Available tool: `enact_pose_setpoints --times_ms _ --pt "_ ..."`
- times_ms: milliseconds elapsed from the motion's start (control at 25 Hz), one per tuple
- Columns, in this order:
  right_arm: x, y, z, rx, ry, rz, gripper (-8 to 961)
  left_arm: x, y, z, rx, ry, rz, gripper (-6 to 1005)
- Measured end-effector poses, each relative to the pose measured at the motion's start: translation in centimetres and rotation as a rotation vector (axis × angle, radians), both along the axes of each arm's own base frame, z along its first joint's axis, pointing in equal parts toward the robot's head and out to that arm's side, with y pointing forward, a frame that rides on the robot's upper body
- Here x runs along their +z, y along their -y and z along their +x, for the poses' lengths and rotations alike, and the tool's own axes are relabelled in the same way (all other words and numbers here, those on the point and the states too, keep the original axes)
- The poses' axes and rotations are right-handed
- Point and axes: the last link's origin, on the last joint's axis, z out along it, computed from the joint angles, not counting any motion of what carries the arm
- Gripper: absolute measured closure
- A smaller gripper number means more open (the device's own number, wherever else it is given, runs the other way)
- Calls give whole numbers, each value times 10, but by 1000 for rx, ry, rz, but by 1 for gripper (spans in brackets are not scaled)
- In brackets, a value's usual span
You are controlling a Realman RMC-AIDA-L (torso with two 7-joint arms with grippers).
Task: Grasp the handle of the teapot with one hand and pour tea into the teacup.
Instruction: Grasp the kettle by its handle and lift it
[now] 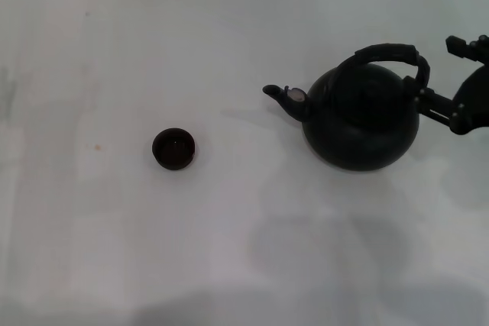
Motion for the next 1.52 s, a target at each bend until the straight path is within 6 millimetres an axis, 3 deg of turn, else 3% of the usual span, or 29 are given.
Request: enact_pose_setpoints --times_ms 400,720,1160,1520 --pt "-13 -14 -1 18 26 -10 203 1 0 0 0 -1 1 107" --pt "-17 -21 0 21 31 -18 334 1 0 0 0 -2 1 106" --pt "-16 -23 5 3 38 1 366 1 1 -1 2 -2 1 106" --pt "-16 -24 5 4 38 -1 664 2 4 -2 1 -3 8 107"
